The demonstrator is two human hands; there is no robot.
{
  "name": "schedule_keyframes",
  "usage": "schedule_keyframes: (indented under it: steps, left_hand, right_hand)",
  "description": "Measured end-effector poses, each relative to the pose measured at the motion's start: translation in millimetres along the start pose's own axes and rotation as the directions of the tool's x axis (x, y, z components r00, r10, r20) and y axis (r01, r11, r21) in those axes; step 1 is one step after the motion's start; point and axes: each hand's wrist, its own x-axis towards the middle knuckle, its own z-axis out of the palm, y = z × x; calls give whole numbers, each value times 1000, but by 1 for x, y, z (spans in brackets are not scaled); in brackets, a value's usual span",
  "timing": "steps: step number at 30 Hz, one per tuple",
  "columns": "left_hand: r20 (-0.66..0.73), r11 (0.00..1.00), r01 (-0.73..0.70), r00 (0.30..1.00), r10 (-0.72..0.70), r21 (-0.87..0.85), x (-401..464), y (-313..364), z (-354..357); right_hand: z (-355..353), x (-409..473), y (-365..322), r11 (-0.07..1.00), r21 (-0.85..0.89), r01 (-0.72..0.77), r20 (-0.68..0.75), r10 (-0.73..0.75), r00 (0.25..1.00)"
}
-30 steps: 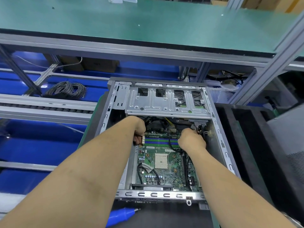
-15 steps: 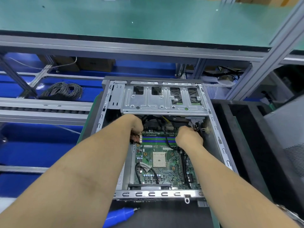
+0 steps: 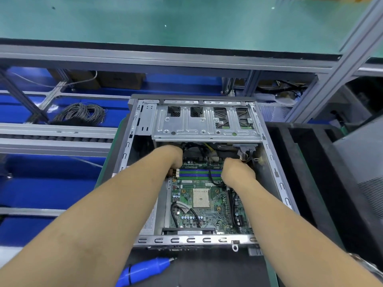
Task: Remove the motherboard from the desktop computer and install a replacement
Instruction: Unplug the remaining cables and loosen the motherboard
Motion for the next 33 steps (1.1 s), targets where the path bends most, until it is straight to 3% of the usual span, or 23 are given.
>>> schedule_keyframes:
  steps: [3,9,12,16,20,22,25,29,33]
  left_hand:
    - [-135,960,-34,988,74,277,-16,6,-5]
    - [-272,905,-126,929,251,406,-26,26,12]
    - [-364,897,-104,889,277,429,-24,34,23]
    - [-389,901,-117,873,293,417,-27,40,24]
    - [-454,940,-135,848,272,312,-37,40,20]
    - [-387,951,-161,886,258,265,-45,38,13]
    - [-172,935,-284,931,322,214,-54,36,5]
    - [-110,925,-379,919,379,23,-76,38,-14]
    - [-16,929,-353,935,354,-114,-97,42,-26]
  right_hand:
    - [-1,-7,-1,993,-62,97,-67,-101,993]
    - [-5,-17,-9,962,-130,240,-189,-261,947]
    - [-6,-15,-8,957,-129,261,-158,-280,947]
    - [-10,-14,-10,953,-120,278,-126,-292,948]
    - [-13,-19,-10,954,-76,289,-250,-299,921]
    - [-13,-23,-7,948,-62,311,-242,-317,917]
    - [-18,-28,6,942,62,330,-113,-322,940]
    - [-39,-35,24,909,244,339,13,-352,936]
    - [-65,-52,33,869,430,243,105,-316,943]
